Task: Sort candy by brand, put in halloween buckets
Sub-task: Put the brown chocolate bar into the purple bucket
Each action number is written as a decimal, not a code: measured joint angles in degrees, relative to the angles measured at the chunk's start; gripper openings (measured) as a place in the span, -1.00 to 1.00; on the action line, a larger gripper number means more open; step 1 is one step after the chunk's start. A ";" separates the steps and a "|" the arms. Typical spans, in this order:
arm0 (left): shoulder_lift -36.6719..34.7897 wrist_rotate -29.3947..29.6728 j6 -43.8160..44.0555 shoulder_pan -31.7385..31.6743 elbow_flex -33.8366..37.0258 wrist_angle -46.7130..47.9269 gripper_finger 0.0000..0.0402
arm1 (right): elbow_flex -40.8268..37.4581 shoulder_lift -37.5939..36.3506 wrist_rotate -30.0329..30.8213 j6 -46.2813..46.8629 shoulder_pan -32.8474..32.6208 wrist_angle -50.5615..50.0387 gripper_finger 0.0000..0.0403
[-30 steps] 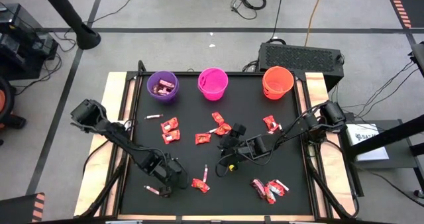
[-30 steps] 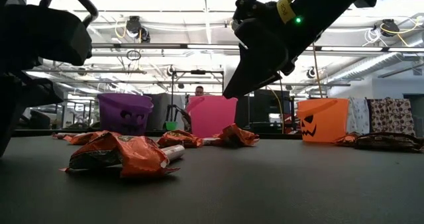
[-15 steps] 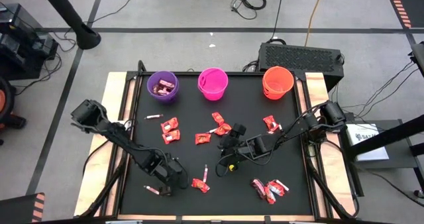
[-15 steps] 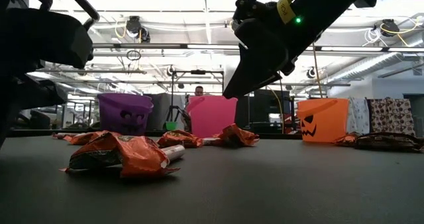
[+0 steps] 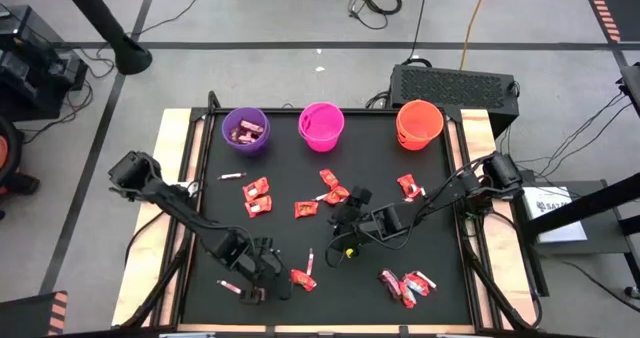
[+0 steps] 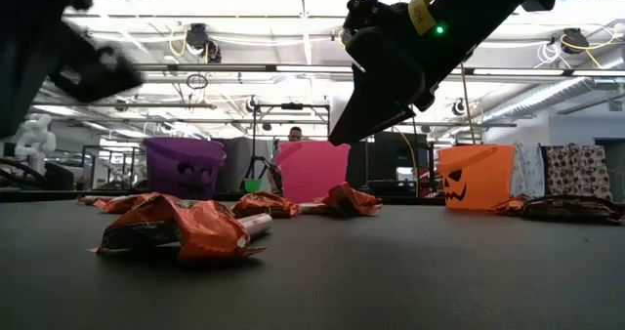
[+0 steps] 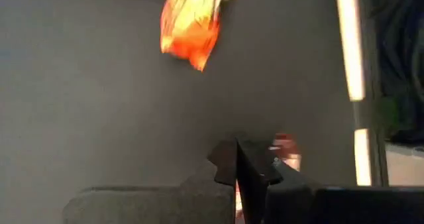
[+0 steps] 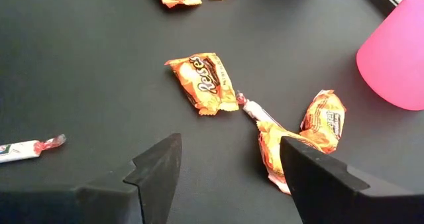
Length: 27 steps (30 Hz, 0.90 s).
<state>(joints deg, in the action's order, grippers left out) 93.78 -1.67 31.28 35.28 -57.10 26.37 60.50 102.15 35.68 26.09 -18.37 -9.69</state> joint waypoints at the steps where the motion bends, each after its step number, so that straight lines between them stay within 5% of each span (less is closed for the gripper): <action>1: -0.01 1.14 -0.90 -0.11 -1.40 1.81 -0.99 | 0.00 0.00 0.00 0.00 0.00 -0.01 0.23; 15: -1.13 22.25 -17.07 -9.52 -17.82 30.76 -1.00 | -0.01 0.00 0.00 -0.46 0.00 -0.03 0.23; 27: -17.79 34.49 -28.23 -34.71 -18.94 39.68 -1.00 | -0.01 0.00 0.00 -1.41 -0.09 -7.79 0.23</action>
<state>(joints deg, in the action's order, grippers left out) 75.99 32.82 3.05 0.57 -76.04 66.05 60.49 102.15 35.68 24.68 -18.46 -17.48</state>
